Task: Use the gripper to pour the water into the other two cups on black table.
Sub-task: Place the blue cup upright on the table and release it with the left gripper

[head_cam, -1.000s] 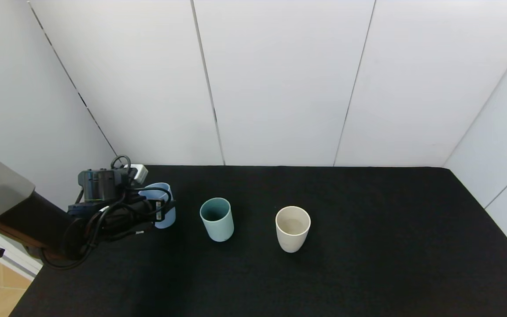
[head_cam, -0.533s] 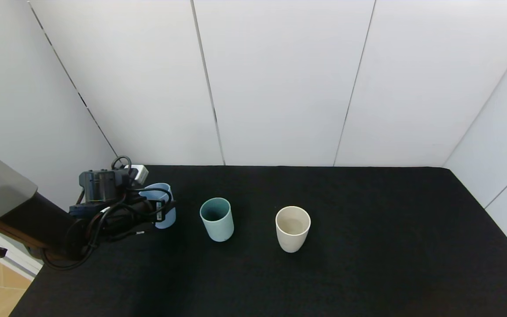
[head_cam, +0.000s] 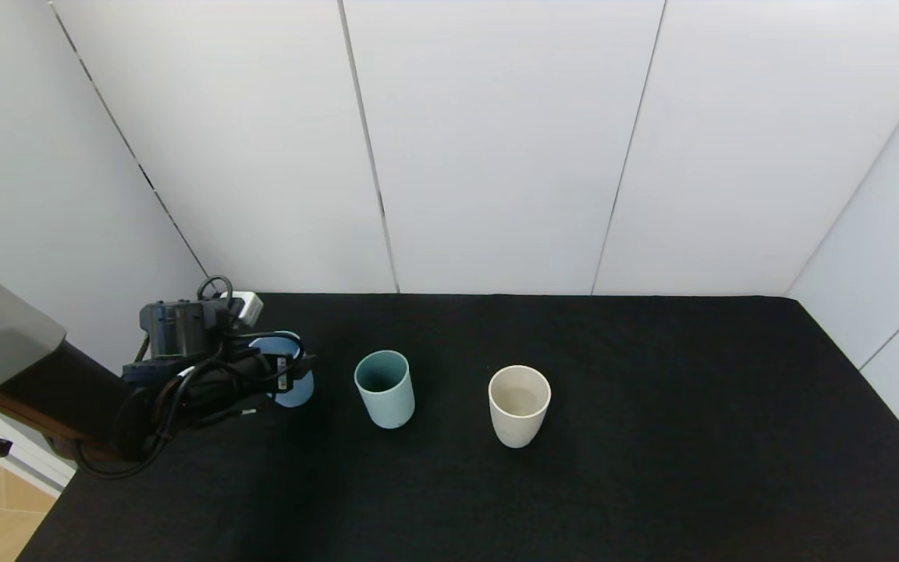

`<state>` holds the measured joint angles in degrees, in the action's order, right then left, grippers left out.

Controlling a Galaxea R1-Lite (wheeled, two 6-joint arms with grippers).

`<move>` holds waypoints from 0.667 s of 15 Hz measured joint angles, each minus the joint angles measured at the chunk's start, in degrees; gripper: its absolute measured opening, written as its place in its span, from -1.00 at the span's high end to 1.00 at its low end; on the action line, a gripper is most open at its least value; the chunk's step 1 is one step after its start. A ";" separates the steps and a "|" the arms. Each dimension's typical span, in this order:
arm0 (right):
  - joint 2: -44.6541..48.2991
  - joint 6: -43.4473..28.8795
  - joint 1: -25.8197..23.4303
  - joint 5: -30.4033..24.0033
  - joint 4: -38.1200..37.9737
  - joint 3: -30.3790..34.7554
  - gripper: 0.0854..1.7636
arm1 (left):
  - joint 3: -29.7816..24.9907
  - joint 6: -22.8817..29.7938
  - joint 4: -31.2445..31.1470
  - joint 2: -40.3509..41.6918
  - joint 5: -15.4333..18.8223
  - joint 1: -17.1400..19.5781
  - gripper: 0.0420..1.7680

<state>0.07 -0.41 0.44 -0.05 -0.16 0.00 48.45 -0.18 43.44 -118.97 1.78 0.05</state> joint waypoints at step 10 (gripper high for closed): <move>0.00 -0.02 -0.02 0.00 -0.02 0.00 -0.94 | -4.38 -0.17 -0.30 10.57 0.54 -0.16 -0.89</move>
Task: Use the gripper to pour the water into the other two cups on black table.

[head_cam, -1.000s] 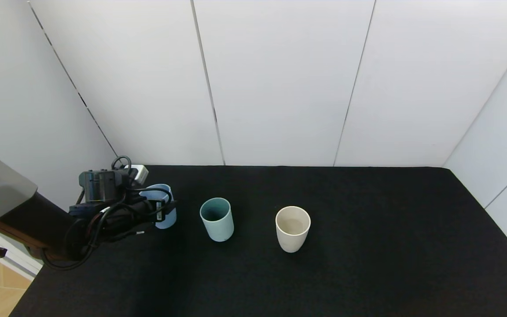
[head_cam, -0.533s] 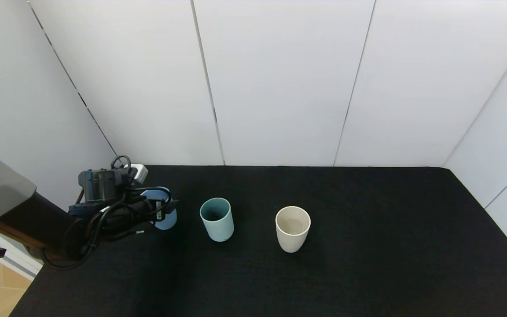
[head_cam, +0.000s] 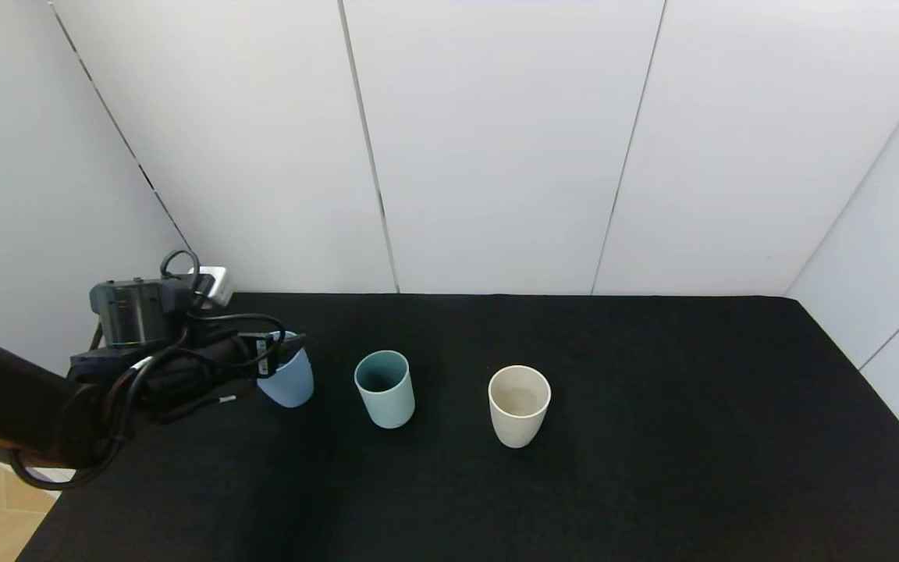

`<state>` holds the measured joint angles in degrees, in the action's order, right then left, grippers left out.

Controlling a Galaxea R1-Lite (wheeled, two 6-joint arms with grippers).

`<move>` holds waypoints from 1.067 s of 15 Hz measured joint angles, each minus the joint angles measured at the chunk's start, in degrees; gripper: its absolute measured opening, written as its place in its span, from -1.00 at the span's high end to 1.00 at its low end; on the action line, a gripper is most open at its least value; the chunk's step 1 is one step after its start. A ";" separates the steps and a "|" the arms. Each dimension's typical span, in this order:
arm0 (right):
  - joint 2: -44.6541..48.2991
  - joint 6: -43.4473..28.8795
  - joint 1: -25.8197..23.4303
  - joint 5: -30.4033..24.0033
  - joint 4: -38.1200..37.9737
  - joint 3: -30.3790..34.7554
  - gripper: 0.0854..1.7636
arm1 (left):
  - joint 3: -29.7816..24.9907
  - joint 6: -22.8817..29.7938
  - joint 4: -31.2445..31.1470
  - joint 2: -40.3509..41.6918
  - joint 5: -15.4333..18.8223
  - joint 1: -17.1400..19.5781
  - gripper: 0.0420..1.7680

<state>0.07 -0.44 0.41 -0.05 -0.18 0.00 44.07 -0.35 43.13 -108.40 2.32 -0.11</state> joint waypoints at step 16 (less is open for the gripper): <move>0.00 0.00 0.00 -0.05 0.00 0.00 -0.94 | -17.97 -0.52 -30.40 58.87 -0.54 0.24 -0.93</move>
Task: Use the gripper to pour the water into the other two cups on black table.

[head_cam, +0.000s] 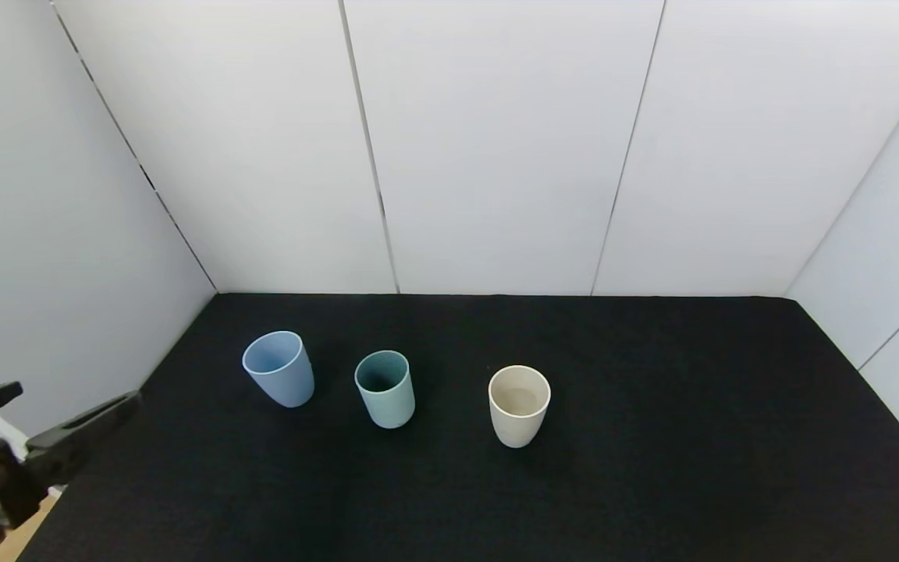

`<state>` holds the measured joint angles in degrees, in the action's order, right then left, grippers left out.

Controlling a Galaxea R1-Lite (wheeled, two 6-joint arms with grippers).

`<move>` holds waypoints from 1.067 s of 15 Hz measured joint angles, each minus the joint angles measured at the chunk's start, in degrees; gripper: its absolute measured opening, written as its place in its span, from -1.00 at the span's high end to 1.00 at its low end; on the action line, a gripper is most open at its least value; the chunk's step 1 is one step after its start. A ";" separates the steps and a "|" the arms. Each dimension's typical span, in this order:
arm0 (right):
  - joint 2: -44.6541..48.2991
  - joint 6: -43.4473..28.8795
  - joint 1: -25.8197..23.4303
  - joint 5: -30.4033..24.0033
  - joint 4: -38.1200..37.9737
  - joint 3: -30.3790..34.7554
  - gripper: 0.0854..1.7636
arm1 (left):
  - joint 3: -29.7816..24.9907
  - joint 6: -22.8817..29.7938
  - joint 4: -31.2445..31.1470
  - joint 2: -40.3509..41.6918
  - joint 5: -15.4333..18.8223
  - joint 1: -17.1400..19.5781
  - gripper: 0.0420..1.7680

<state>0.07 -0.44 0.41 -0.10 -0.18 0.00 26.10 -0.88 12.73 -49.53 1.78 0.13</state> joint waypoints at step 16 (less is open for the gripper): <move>0.00 0.00 0.02 0.02 0.00 0.00 -0.94 | -15.87 -5.46 -17.74 48.10 5.02 -0.16 -0.94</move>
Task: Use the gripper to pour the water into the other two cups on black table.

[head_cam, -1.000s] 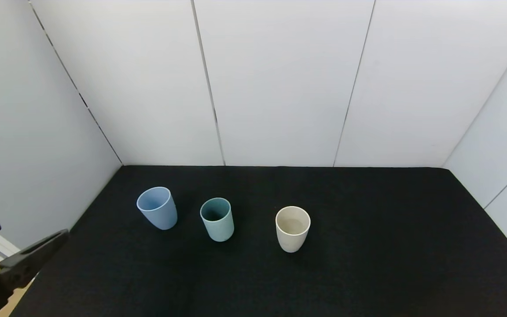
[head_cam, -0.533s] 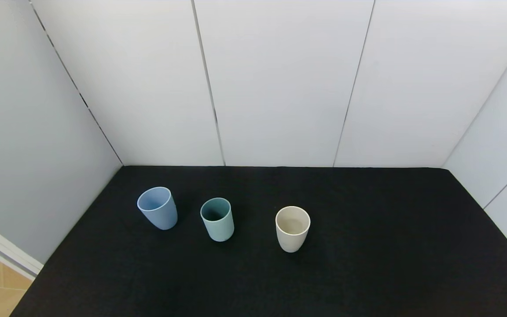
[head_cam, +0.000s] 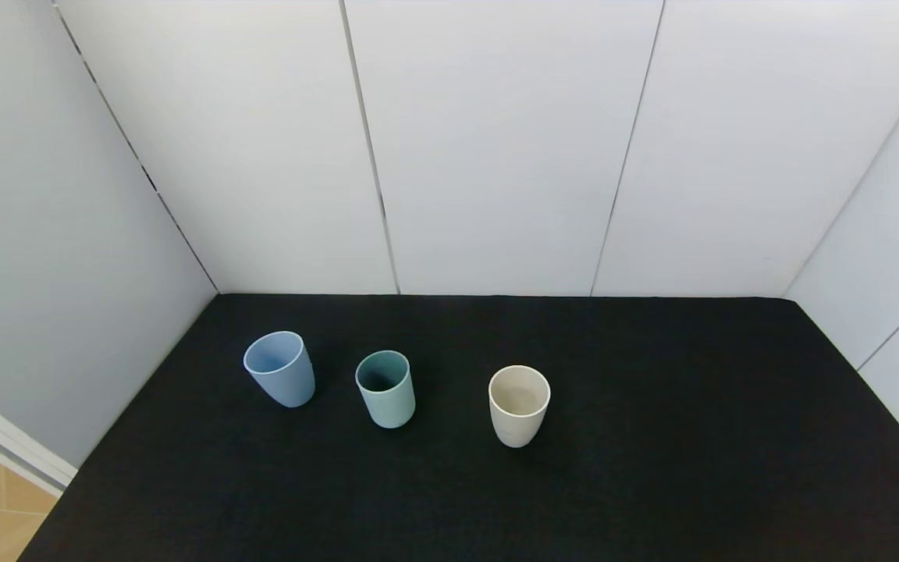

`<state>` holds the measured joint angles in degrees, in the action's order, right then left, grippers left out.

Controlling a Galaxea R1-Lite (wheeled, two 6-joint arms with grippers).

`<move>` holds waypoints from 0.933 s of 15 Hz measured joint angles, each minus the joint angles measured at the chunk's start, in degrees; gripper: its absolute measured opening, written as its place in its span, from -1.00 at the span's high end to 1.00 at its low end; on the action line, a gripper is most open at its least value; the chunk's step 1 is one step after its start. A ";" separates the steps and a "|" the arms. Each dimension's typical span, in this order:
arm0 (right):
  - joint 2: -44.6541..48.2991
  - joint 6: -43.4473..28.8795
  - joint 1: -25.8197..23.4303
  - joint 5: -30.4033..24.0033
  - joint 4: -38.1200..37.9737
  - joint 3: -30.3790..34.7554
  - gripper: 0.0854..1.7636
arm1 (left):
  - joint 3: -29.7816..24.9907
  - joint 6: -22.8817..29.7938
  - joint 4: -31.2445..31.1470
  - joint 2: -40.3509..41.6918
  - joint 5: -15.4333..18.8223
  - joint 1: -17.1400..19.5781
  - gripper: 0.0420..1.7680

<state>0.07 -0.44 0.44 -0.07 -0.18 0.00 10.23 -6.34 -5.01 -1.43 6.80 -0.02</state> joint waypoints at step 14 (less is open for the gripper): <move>0.00 0.00 -0.02 -0.11 0.23 0.00 -0.94 | -10.23 6.41 4.30 1.50 -6.64 0.02 -0.94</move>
<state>0.07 -0.44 0.41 -0.18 0.05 0.00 0.00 0.07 -0.71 0.07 0.16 0.00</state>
